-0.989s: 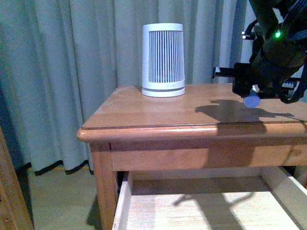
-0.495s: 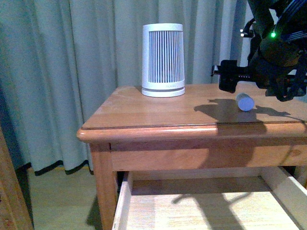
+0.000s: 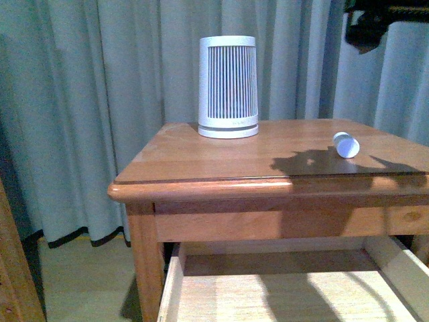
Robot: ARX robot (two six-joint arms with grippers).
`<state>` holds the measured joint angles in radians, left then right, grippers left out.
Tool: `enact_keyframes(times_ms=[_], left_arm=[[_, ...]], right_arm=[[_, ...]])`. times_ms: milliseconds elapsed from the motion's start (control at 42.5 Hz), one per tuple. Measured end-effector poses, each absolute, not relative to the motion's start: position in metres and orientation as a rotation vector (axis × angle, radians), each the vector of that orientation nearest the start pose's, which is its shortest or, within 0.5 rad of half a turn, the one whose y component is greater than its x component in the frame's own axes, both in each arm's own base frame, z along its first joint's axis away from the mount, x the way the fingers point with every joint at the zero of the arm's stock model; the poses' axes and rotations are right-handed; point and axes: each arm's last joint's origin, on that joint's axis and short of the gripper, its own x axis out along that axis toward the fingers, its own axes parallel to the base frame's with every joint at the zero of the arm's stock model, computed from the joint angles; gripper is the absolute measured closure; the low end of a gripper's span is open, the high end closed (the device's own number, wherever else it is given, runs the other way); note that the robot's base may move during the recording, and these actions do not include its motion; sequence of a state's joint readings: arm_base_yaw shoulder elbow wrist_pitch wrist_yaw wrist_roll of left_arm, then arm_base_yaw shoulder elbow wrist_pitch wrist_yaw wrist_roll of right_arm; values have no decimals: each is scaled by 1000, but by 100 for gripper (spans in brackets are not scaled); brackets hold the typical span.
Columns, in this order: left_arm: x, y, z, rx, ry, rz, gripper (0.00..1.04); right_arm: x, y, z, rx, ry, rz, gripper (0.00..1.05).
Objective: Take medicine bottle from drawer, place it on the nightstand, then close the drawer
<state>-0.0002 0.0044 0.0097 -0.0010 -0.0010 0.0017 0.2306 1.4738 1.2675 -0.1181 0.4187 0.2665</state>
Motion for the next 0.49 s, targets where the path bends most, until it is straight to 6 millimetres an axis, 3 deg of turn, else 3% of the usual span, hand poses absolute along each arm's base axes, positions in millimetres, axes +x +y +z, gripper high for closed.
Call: enact_keyframes(times_ms=[188,330,495], left_arm=[[97,0,166,2,-4,1,7],[97,0,166,2,-4,1,7],[97,0,166,2,-4,1,7]], right_arm=[[248,58,329,202,322,-136,7],[184,49,282,197,465,-97,7],[150,58,229,187,616,-40,7]])
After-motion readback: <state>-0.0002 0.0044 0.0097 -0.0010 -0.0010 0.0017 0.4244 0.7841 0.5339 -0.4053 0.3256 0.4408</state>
